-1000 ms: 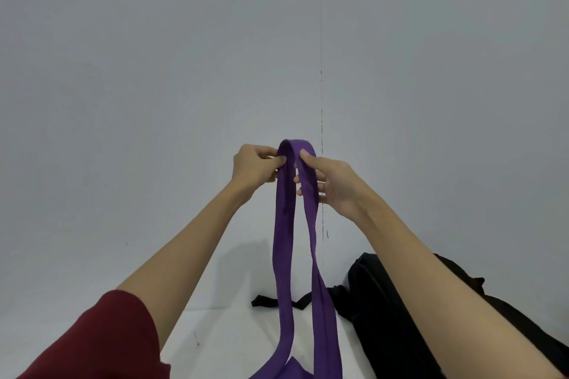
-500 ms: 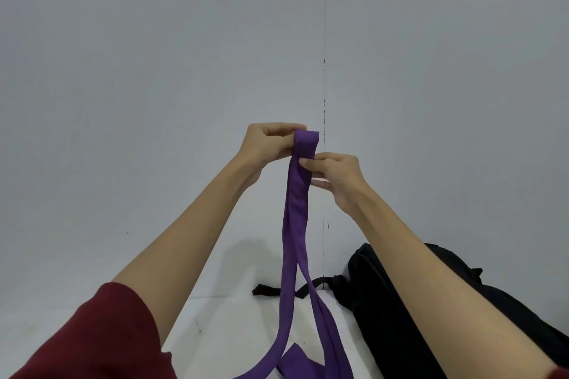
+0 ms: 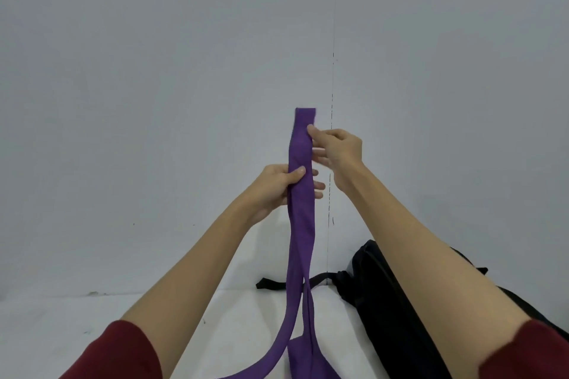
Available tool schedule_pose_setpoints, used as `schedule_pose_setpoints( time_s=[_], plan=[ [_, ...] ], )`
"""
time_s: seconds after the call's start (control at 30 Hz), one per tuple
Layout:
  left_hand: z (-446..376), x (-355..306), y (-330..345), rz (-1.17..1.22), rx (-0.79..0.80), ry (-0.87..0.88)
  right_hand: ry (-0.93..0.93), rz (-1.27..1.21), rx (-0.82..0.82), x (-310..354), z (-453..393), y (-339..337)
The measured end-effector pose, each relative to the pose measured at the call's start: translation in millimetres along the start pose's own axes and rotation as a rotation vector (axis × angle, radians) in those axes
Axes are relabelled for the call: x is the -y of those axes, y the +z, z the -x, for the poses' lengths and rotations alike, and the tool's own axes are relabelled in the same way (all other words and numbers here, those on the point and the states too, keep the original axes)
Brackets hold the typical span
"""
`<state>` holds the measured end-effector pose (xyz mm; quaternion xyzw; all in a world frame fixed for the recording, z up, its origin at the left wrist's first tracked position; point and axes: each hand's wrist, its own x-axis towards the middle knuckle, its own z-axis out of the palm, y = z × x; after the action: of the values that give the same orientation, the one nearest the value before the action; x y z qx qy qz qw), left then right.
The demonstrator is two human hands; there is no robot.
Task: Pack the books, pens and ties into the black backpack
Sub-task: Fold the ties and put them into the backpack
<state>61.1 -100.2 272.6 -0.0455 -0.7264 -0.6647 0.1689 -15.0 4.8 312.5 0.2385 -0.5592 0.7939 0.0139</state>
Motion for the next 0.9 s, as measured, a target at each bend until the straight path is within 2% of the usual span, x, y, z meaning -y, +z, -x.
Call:
schedule_pose_setpoints(
  time_s=[0.07,0.17,0.23,0.27,0.5,0.57,0.63,0.7,0.73,0.8,0.9],
  plan=[
    [-5,-10,-3,0.118,-0.062,0.027,0.131,0.069,0.118,-13,6,-8],
    [-14,-25,-10,0.293,-0.178,0.044,0.279,0.252,0.487,-36,23,-23],
    [-19,-32,-17,0.366,-0.228,0.030,0.257,0.302,0.652,-48,34,-26],
    [-20,-34,-19,0.370,-0.237,0.023,0.223,0.302,0.678,-50,36,-25],
    [-17,-25,-32,0.200,-0.133,0.003,0.055,0.273,0.437,-28,28,-6],
    [-18,-25,-33,0.254,-0.179,0.016,-0.002,0.452,0.376,-22,23,-2],
    [-19,-27,-35,0.290,-0.254,0.024,-0.091,0.760,0.329,-19,20,-1],
    [-20,-29,-36,0.178,-0.293,0.036,-0.153,0.958,0.287,-17,20,0],
    [-21,-28,-35,0.099,-0.316,0.045,-0.162,0.942,0.283,-15,21,0],
    [-18,-25,-33,-0.041,-0.311,0.030,-0.112,0.686,0.294,-8,23,1],
    [-9,-14,-28,-0.197,-0.103,-0.061,-0.013,0.334,0.275,4,24,4]
  ],
)
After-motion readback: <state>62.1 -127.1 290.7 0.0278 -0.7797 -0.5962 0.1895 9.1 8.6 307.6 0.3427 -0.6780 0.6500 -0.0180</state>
